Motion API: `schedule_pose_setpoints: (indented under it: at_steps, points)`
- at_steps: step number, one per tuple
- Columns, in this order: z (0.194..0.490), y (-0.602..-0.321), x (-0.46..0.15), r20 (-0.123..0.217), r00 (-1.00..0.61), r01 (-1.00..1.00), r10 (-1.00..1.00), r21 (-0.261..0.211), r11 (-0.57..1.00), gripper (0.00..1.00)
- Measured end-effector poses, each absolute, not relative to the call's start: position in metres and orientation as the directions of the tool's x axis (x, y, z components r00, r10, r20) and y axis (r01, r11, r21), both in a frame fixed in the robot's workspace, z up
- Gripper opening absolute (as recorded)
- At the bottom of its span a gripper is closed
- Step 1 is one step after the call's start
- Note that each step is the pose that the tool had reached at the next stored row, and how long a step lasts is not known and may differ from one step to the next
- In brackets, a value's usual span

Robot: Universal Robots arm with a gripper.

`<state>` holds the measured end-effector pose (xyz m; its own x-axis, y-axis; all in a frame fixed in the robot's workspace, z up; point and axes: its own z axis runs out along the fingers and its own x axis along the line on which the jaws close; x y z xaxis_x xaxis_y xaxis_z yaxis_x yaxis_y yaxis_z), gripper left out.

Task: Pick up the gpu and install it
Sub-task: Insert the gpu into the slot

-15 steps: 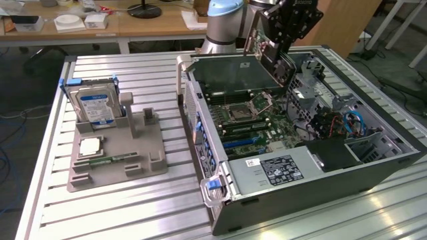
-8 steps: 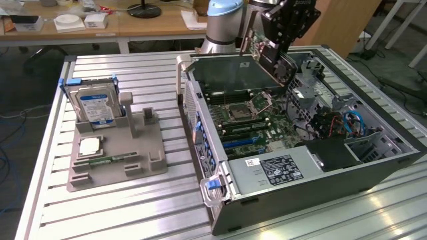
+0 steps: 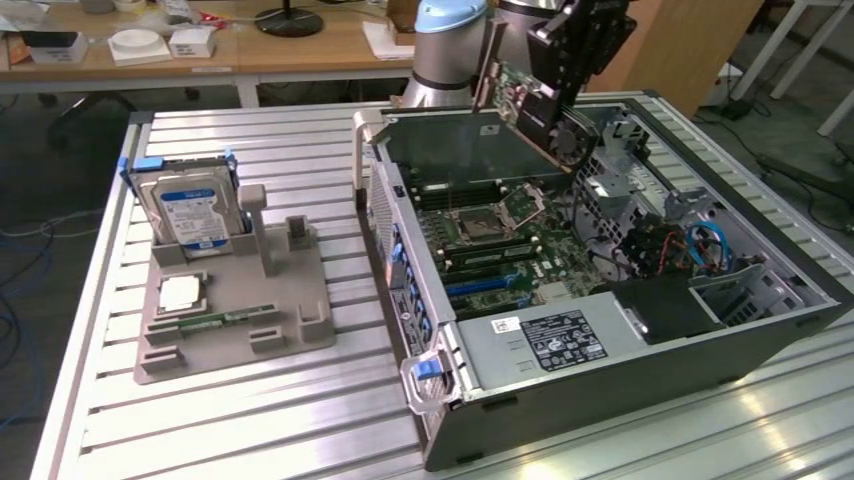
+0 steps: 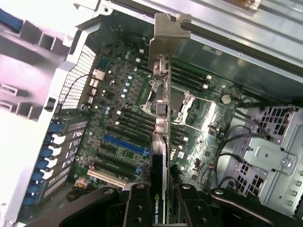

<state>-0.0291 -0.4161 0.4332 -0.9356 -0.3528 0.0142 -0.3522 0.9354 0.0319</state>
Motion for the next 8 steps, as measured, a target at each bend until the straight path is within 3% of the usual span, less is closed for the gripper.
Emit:
schedule_pose_setpoints:
  at_steps: [8]
  points:
    - [0.4332,-0.4161,-0.0294,0.014,-0.89,-0.456,-0.457,0.032,0.889,0.26]
